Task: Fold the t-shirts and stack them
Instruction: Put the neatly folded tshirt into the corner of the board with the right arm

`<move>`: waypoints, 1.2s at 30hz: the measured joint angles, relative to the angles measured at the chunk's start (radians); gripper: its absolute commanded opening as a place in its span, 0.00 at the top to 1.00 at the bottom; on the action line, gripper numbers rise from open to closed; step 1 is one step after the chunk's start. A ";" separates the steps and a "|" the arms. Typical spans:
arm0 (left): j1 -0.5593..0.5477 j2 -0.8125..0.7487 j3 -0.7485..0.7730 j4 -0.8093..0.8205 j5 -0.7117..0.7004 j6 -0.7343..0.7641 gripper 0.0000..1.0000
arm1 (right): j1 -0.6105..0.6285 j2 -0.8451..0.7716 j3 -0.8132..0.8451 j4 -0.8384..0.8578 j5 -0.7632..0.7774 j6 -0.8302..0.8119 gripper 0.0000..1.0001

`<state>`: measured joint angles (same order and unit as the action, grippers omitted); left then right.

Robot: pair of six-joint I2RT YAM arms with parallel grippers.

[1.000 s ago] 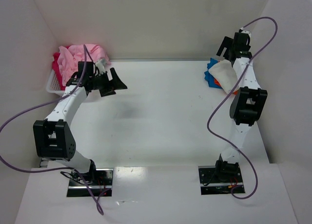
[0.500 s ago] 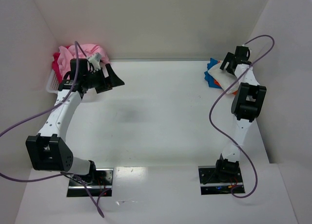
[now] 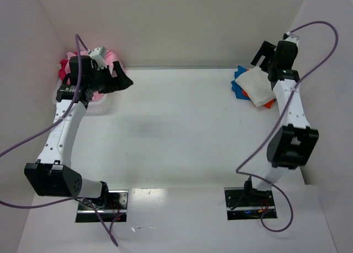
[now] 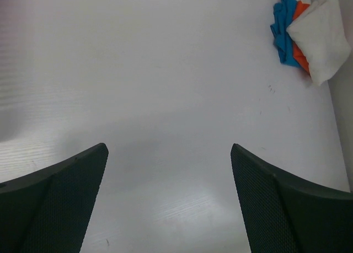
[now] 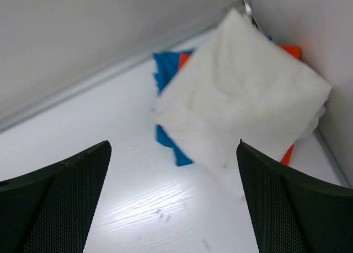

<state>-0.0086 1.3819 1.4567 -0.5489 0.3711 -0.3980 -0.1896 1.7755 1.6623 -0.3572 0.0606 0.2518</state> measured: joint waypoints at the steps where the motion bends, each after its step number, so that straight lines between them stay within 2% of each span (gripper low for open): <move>1: 0.000 -0.007 0.007 -0.001 -0.020 0.011 0.00 | 0.012 -0.079 -0.034 0.017 0.001 0.009 0.00; 7: 0.000 -0.090 0.022 -0.027 -0.253 0.065 0.00 | 0.065 -0.458 -0.238 0.102 -0.028 0.062 0.00; 12: 0.000 -0.172 -0.002 -0.034 -0.374 0.083 0.00 | 0.158 -0.603 -0.467 0.100 -0.040 0.093 0.00; 18: 0.001 -0.266 -0.162 -0.018 -0.332 0.076 0.00 | 0.284 -0.682 -0.670 0.059 -0.050 0.142 0.00; 22: 0.001 -0.292 -0.254 -0.018 -0.313 0.073 0.00 | 0.316 -0.714 -0.713 0.050 -0.050 0.175 0.00; 36: 0.001 -0.317 -0.272 0.019 -0.298 0.054 0.00 | 0.318 -0.788 -0.723 0.058 -0.042 0.200 0.00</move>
